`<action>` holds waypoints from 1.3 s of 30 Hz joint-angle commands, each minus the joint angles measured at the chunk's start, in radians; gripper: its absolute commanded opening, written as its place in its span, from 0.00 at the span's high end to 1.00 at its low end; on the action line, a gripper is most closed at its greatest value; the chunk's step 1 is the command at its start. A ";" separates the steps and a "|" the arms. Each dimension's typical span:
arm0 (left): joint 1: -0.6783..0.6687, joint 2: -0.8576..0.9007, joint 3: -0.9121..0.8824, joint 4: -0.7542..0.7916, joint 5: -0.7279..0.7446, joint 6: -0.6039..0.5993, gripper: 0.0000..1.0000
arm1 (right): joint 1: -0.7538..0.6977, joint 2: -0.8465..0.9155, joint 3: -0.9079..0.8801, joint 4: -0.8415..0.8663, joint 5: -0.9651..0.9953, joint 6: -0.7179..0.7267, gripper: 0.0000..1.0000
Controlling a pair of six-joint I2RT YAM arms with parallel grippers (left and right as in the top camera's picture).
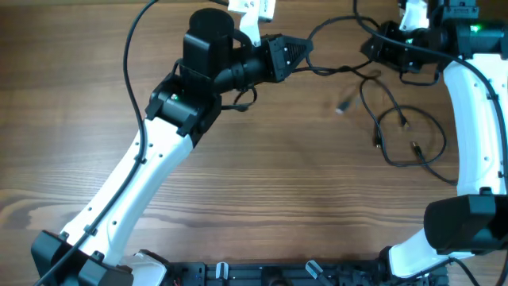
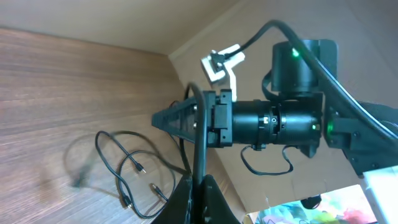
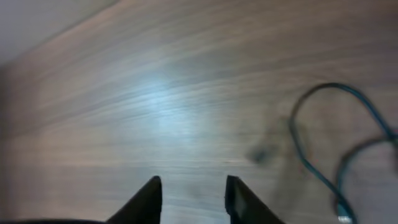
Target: Untangle cables
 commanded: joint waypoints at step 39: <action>0.228 -0.028 0.007 -0.675 -0.646 0.071 0.80 | 0.089 -0.053 -0.633 0.382 0.206 -0.676 0.23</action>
